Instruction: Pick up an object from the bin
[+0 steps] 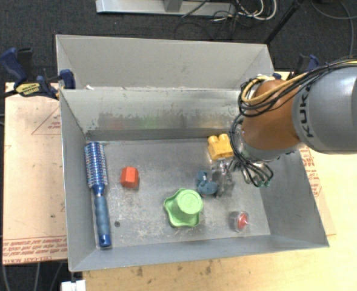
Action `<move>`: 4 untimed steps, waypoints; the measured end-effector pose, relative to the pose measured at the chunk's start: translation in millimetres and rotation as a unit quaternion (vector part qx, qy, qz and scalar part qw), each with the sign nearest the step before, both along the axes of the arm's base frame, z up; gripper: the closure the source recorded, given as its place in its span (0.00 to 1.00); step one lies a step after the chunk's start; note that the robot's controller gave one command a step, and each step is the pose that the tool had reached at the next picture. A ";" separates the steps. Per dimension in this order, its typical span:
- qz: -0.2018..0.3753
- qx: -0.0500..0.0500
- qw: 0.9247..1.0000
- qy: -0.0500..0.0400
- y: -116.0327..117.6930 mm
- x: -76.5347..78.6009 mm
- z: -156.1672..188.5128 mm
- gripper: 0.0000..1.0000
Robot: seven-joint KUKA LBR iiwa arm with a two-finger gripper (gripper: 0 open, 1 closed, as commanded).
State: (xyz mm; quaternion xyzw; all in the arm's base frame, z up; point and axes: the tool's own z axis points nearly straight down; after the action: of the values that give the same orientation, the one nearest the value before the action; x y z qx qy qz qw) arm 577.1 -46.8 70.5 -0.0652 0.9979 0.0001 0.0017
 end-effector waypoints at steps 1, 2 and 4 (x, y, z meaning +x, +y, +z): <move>-0.003 0.000 1.000 -0.005 7.9 -0.7 132.8 1.00; -0.003 0.000 1.000 0.000 8.0 -2.5 127.9 0.00; 0.067 0.000 0.998 0.001 23.7 5.0 -1.3 0.00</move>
Offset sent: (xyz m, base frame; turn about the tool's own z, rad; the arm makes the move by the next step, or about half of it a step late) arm -0.0035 0.0076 0.1279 0.0059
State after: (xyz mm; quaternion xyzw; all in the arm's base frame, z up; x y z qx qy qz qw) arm 582.0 -23.1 69.2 -0.1320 0.9913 0.0007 0.0012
